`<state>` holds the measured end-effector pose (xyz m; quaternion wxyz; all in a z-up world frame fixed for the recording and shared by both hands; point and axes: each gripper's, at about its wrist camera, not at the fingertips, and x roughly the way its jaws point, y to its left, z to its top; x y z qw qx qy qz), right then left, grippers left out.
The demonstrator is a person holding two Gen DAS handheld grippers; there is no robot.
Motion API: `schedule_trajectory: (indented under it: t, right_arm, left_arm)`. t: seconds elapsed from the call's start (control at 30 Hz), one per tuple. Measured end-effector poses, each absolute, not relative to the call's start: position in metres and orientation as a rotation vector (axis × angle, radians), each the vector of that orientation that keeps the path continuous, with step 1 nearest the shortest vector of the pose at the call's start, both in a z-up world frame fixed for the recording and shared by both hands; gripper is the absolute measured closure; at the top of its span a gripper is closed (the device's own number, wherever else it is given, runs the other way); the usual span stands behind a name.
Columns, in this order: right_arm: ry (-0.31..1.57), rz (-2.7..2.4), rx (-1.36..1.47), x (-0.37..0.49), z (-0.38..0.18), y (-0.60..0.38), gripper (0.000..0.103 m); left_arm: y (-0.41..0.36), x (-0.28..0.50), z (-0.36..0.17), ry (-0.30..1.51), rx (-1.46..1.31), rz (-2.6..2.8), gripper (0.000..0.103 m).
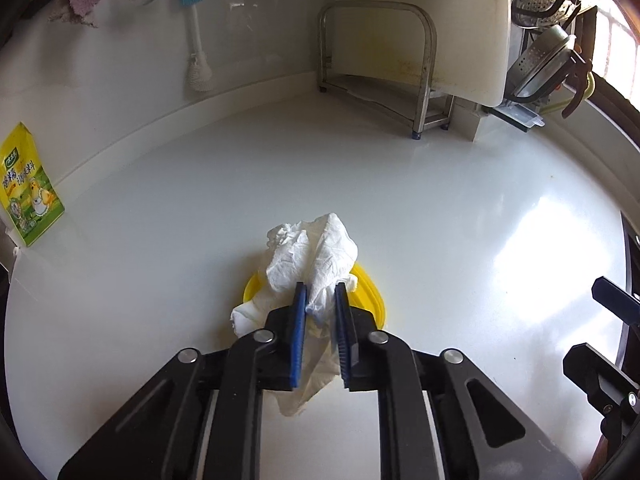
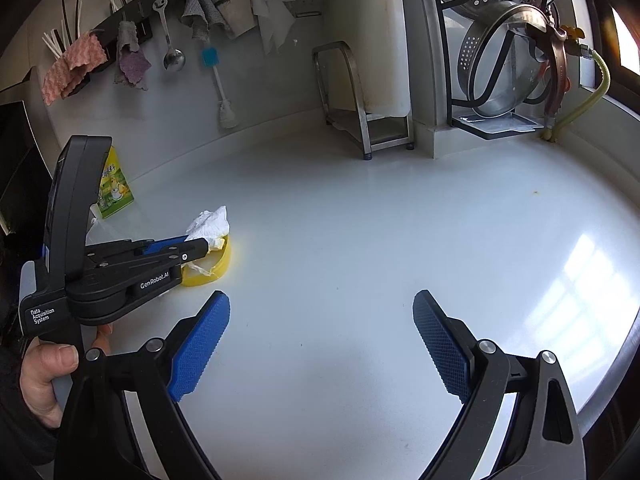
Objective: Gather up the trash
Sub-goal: 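Lift the tissue with the left gripper off the yellow silicone ring, then grasp the yellow silicone ring with the right gripper while the left gripper holds the tissue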
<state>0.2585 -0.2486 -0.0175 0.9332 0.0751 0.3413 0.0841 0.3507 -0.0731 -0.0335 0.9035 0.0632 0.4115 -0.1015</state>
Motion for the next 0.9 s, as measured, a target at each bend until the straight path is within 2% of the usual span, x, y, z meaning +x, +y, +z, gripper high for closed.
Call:
schedule_trajectory:
  t: [0.47,0.63,0.9]
  right_arm:
    - [0.665,0.216,0.118,0.253,-0.013,-0.223,0.014]
    - [0.601,0.131,0.033,0.257,-0.002,-0.19,0.014]
    - [0.71,0.136,-0.07,0.301,-0.015,-0.136,0.014]
  left_arm:
    - [-0.012,0.297,0.021,0.718,0.065,-0.176,0.095]
    - [0.027,0.278,0.015,0.729,0.064,-0.124,0.095]
    - [0.062,0.266,-0.002,0.743,0.06,-0.075,0.096]
